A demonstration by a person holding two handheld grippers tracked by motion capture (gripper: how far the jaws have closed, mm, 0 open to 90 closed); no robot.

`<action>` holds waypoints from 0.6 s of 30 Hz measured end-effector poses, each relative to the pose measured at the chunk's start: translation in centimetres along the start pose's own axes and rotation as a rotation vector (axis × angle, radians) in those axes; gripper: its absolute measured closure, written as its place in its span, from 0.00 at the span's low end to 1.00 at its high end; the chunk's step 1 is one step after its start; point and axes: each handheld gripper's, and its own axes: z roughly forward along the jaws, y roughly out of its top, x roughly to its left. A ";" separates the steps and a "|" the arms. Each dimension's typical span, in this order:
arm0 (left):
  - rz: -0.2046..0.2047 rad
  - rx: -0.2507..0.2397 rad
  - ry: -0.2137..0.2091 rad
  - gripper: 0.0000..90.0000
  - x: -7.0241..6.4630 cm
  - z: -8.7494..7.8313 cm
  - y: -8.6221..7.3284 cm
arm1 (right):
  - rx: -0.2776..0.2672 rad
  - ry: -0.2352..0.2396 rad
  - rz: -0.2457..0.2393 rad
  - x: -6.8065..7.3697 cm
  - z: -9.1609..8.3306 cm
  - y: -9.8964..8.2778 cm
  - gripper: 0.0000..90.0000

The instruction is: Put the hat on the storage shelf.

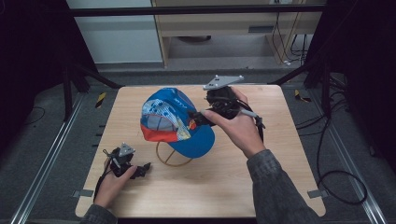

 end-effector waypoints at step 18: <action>0.006 0.005 0.000 0.00 0.0 0.0 0.0 | 0.082 -0.176 0.097 -5.6 -3.2 -12.3 0.13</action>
